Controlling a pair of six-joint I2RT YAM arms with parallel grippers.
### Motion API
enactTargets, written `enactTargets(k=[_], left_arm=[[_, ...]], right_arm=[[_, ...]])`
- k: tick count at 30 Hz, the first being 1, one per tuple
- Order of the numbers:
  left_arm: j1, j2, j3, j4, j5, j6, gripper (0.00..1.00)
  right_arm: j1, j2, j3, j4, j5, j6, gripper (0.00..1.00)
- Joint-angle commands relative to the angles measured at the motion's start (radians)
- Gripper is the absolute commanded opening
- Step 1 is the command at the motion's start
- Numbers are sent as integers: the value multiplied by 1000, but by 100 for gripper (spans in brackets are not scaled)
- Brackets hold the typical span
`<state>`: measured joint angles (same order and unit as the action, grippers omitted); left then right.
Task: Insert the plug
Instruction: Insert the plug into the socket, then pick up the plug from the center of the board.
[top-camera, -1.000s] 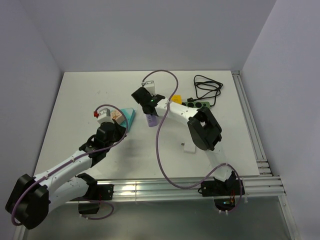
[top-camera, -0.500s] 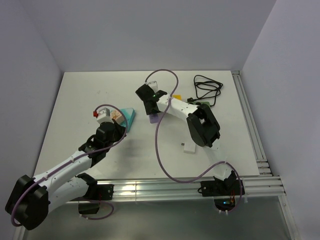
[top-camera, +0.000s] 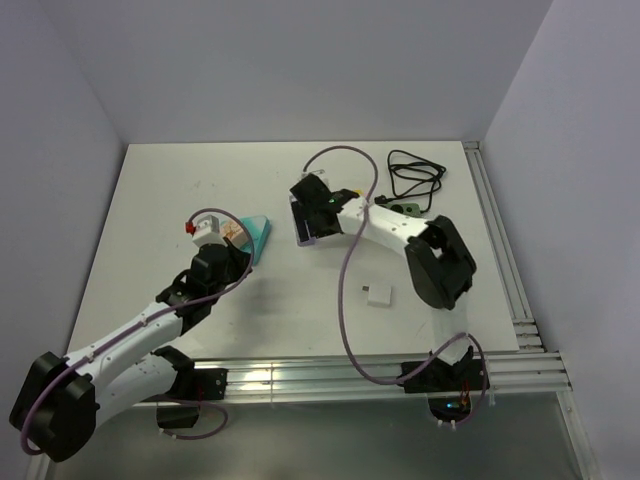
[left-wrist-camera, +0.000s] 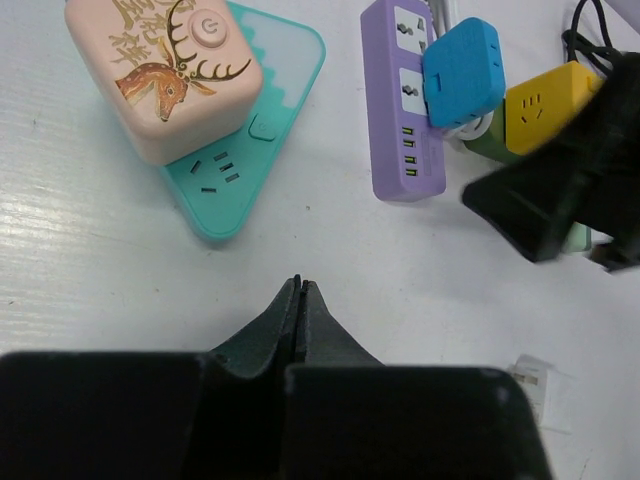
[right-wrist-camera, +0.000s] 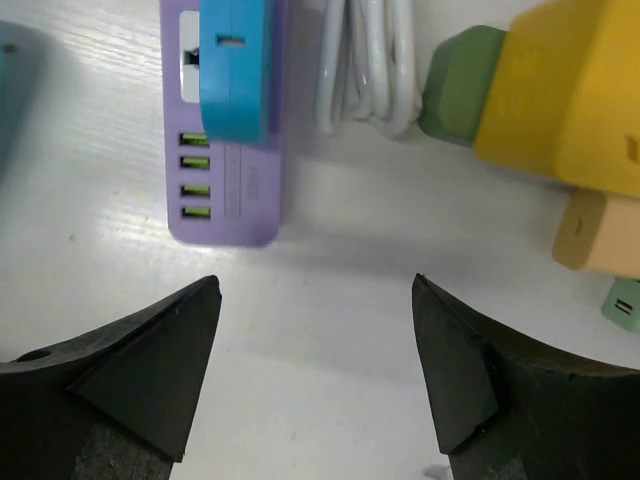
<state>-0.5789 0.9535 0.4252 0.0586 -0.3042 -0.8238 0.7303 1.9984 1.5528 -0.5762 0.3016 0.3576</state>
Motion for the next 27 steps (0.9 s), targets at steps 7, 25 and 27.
enactTargets(k=[7,25,27], left_arm=[[5,18,9,86,17,35,17],[5,-62,-77,158,60,35,73],[5,-58,-95,185,73,32,73]], right_arm=[[-28,-416,-397,223,108,142,88],[-235,-297,-488,320,188,193,90],[-249,-239,-449,329,145,149,89]])
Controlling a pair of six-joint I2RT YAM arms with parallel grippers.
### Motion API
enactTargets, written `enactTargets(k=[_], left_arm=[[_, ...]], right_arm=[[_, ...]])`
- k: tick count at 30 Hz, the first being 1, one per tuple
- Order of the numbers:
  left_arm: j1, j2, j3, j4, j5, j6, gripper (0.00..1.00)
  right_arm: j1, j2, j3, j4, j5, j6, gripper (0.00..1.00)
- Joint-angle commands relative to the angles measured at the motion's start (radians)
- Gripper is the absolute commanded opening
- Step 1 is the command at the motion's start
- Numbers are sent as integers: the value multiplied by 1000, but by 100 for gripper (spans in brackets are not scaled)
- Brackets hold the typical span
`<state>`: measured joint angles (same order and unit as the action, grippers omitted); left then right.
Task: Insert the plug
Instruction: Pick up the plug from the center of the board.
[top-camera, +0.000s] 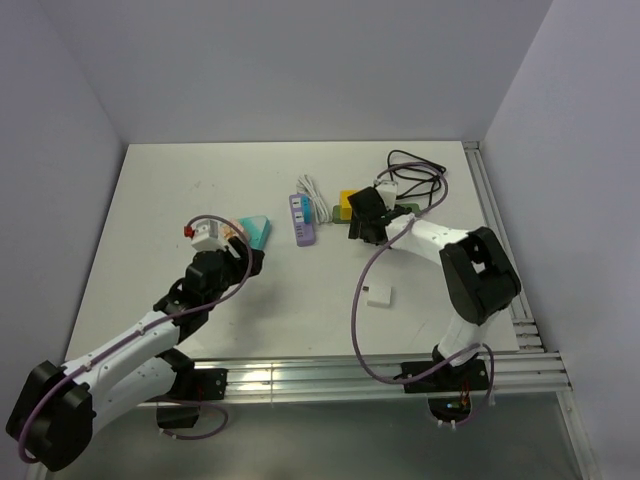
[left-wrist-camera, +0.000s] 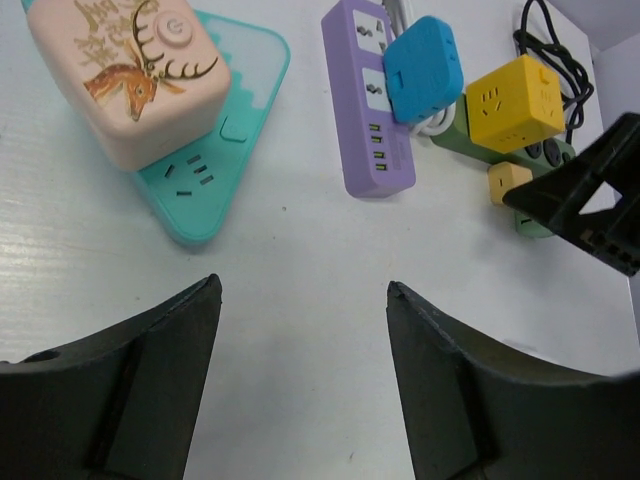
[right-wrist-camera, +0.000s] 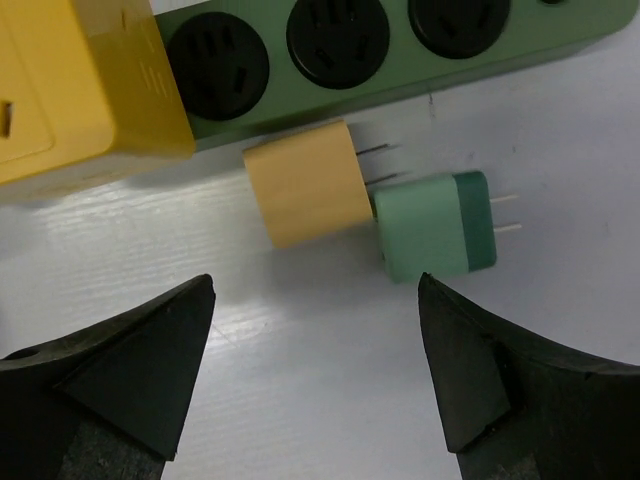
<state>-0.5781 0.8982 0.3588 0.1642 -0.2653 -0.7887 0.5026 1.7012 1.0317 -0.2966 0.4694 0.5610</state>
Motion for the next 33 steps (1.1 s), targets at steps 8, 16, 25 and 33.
enactTargets(k=[8,16,25,33], left_arm=[[0,-21,-67,107,34,6,72],[-3,-85,-86,98,37,2,72],[-14,-104,-87,89,24,0,71],[-37,-30,-80,146,37,14,71]], right_arm=[[-84,163,177,36,-124,-167,83],[-119,235,261,-27,-206,-202,73],[-113,150,145,42,-250,-199,47],[-82,28,2,138,-336,-190,39]])
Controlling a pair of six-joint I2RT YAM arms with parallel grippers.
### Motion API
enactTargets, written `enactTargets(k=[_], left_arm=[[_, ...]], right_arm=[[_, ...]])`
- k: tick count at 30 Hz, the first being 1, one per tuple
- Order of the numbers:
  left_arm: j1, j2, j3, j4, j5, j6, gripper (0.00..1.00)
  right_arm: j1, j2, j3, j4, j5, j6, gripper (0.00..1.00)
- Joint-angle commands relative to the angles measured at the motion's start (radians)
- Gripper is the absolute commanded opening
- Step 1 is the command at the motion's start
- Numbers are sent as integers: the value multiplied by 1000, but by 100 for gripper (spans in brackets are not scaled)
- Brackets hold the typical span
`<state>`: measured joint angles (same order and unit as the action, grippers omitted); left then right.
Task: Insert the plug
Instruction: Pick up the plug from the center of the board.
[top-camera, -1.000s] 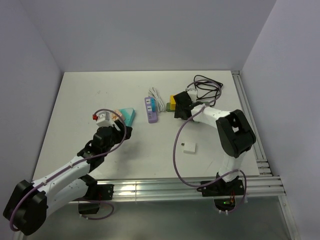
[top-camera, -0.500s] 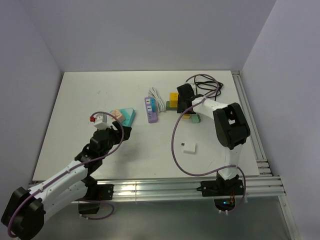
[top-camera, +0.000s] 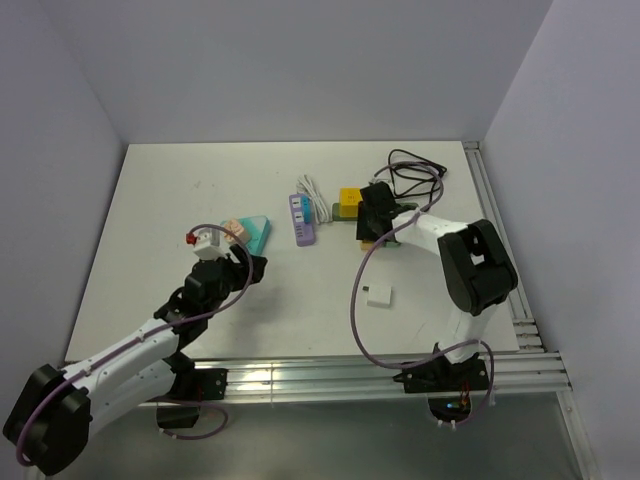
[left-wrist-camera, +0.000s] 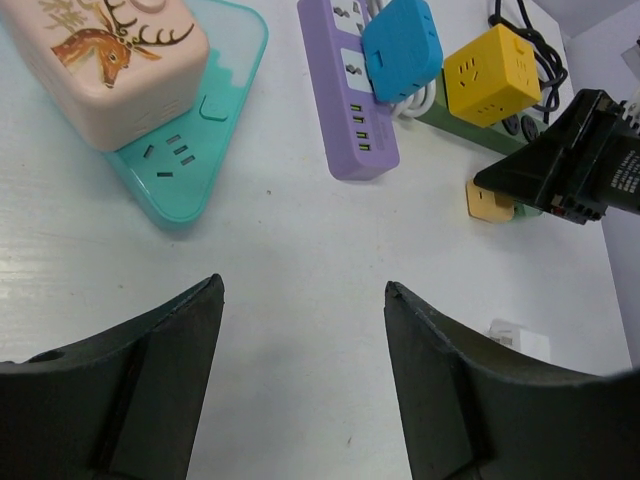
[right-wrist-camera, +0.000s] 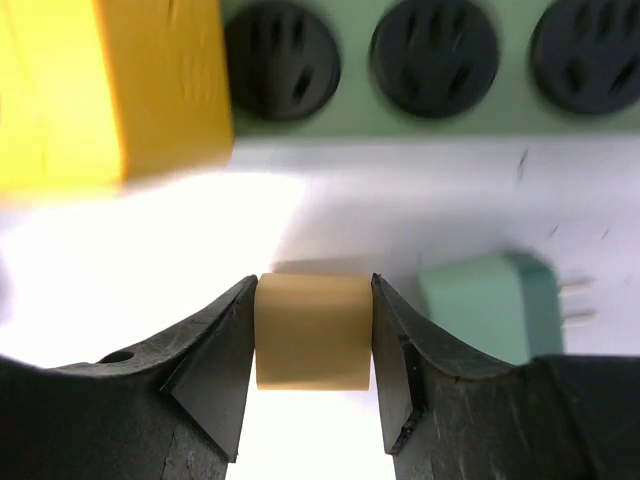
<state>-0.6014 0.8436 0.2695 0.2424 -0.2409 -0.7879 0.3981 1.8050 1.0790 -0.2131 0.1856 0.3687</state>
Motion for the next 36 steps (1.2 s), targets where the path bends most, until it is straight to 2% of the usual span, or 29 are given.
enactTargets(k=[1,6,7,9,12,14,18,22,28,36], left_arm=[[-17,35,10,95,24,18,71],[-55,97,4,182,31,33,74],[-66,104,0,198,28,35,76],[-96,126,-3,245,25,45,89],[-126,155,-24,334,23,59,91],[-133,178,-50,392,26,64,91],[-170,222,-125,649,19,91,90],[-221,301,-162,822,-17,137,89],[-319,437,-136,923,-104,206,88],[-367,453,-98,907,-156,223,86]], right_arm=[[27,-108,-65,85,-66,4,39],[48,-211,-201,237,-185,45,35],[51,-246,-221,263,-222,56,35],[62,-280,-283,319,-264,100,36],[77,-329,-349,425,-314,169,36],[99,-352,-388,483,-316,202,36],[134,-358,-419,587,-328,298,36],[169,-354,-447,694,-337,394,36],[266,-360,-424,712,-216,461,36],[355,-366,-426,750,-167,512,35]])
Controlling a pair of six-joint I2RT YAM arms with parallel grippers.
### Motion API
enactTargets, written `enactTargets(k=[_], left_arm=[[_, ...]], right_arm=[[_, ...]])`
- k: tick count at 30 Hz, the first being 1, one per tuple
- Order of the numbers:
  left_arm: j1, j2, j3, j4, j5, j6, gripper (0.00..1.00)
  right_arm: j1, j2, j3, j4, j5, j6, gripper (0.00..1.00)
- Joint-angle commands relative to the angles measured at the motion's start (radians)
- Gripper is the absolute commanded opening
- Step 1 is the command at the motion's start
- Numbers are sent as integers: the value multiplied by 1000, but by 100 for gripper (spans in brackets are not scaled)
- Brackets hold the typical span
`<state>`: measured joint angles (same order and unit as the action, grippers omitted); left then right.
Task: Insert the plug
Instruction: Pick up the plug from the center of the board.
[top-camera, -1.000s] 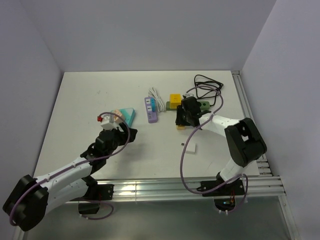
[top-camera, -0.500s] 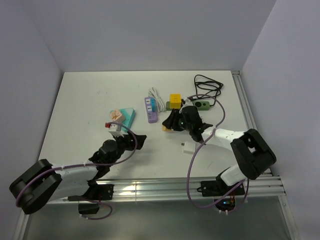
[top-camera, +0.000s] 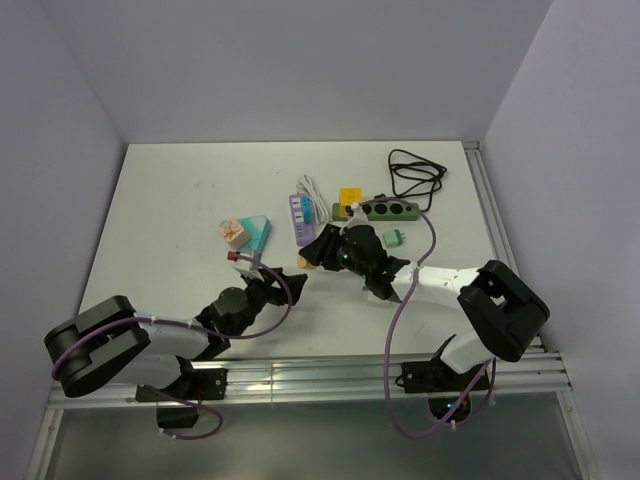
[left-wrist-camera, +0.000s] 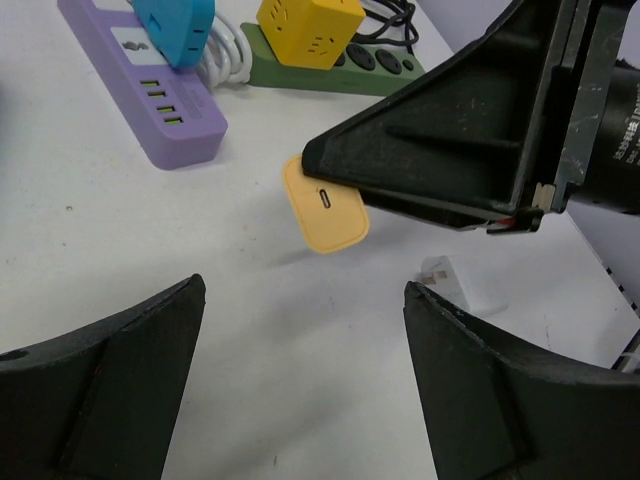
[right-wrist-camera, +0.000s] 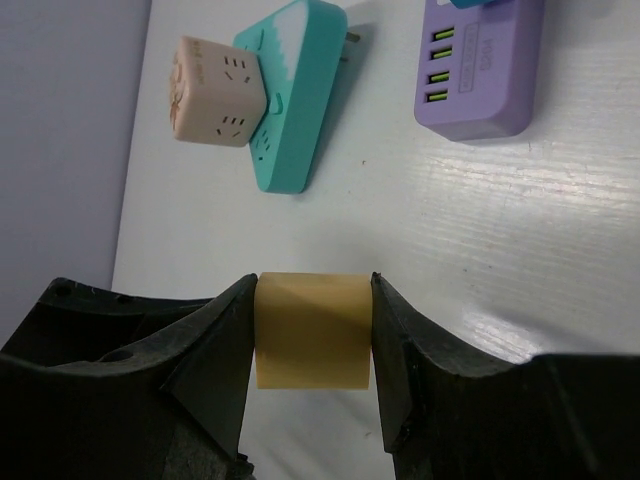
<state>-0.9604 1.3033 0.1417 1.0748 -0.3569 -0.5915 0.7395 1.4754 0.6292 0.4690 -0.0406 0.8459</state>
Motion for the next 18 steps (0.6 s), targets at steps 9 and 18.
enactTargets(k=[9,18], left_arm=[[-9,11,73,46,-68,48,78],[-11,73,98,80,-77,55,55]], right_arm=[[60,-40,32,89,45,67,35],[81,-23,44,108,25,91,36]])
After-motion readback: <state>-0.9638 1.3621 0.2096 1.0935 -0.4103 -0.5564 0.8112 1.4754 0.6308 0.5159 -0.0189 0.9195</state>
